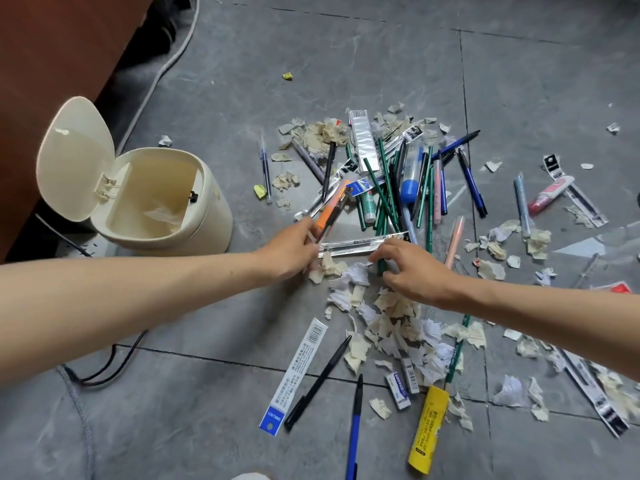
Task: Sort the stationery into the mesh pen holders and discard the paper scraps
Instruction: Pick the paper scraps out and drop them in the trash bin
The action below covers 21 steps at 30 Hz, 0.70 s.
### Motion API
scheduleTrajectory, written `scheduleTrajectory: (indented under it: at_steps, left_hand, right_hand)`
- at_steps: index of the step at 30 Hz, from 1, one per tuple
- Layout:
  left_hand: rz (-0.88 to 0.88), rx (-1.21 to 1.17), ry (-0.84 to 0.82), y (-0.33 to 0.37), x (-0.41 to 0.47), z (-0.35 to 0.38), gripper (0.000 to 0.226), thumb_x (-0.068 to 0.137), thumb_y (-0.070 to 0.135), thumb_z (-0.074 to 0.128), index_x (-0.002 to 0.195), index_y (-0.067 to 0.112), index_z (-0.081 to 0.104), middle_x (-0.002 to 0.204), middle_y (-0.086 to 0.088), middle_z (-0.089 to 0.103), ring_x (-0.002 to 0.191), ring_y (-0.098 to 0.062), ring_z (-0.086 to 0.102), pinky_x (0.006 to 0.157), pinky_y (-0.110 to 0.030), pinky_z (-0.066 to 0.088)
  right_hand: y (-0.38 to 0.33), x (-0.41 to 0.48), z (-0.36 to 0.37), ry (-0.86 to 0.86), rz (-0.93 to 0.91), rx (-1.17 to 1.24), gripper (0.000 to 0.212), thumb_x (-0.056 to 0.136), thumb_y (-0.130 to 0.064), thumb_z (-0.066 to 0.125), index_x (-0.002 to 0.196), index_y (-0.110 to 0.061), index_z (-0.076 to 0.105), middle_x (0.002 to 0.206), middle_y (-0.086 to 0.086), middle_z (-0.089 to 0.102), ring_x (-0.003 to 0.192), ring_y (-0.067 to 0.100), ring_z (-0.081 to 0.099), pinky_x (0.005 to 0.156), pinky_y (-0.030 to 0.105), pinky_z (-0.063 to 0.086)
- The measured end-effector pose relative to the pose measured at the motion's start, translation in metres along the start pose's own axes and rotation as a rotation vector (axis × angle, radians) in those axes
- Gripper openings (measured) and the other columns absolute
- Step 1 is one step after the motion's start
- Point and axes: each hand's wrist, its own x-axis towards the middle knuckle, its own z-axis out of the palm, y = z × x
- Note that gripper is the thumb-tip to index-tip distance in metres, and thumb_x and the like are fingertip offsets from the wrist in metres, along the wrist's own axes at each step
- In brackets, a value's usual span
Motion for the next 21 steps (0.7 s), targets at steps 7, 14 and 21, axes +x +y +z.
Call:
scheduleTrajectory:
  at_steps: [7,14,21]
  left_hand:
    - [0.096,0.688,0.057,0.005,0.041,-0.014,0.015,0.092,0.013,0.050,0.106,0.014,0.050,0.111,-0.011,0.049,0.100,-0.030,0.051,0.076,-0.036,0.040]
    - [0.127,0.600,0.194,0.001,-0.005,0.034,0.025,0.091,0.011,0.043,0.115,0.010,0.039,0.110,-0.012,0.042,0.092,-0.031,0.048,0.074,-0.041,0.041]
    - [-0.028,0.368,-0.101,0.006,-0.014,0.062,0.025,0.088,0.001,0.040,0.111,0.004,0.048,0.119,-0.011,0.039,0.105,-0.027,0.048,0.092,-0.037,0.042]
  right_hand:
    - [0.013,-0.001,0.004,-0.068,-0.026,-0.259,0.050,0.086,-0.010,0.050,0.135,-0.021,0.048,0.138,0.000,0.048,0.131,0.018,0.035,0.118,0.043,0.014]
    - [0.010,-0.016,0.022,-0.212,-0.117,-0.423,0.083,0.085,-0.007,0.042,0.151,-0.023,-0.005,0.160,-0.003,-0.005,0.145,0.007,-0.010,0.109,0.038,-0.026]
    - [0.024,-0.047,0.018,-0.305,-0.155,-0.418,0.083,0.085,-0.003,0.040,0.151,-0.020,-0.008,0.159,-0.001,-0.007,0.145,0.006,-0.010,0.111,0.035,-0.024]
